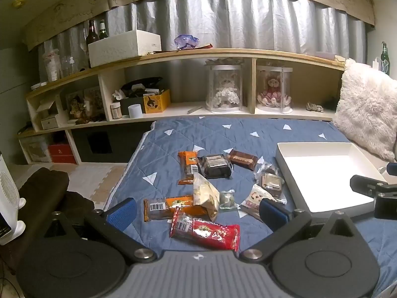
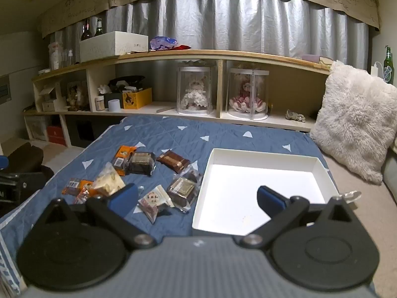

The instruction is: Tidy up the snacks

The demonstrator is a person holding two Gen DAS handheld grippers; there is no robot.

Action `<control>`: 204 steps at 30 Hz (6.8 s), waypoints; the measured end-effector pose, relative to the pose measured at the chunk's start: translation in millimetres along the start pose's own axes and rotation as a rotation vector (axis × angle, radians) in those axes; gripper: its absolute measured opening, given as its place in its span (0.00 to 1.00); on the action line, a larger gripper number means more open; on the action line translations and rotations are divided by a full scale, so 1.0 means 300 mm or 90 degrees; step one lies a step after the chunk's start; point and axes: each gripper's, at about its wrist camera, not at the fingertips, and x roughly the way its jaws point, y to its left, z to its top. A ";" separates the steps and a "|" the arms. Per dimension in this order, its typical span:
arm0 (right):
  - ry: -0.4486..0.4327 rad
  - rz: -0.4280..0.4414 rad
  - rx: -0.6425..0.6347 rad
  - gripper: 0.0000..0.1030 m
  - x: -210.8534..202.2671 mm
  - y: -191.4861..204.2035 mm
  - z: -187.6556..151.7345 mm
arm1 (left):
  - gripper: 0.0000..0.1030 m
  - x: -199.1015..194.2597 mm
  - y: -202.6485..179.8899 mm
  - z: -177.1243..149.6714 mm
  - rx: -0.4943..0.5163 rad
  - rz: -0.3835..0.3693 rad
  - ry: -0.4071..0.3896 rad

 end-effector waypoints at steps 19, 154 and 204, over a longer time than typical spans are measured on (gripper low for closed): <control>0.002 -0.001 -0.002 1.00 0.002 0.001 -0.002 | 1.00 0.000 0.000 0.000 0.000 0.000 0.002; 0.148 0.201 -0.267 0.47 0.704 0.194 -0.056 | 0.99 0.817 0.113 0.066 -0.220 -0.186 0.262; 0.103 0.056 0.052 0.47 0.393 -0.163 0.118 | 0.23 0.442 -0.120 0.207 -0.088 -0.168 0.108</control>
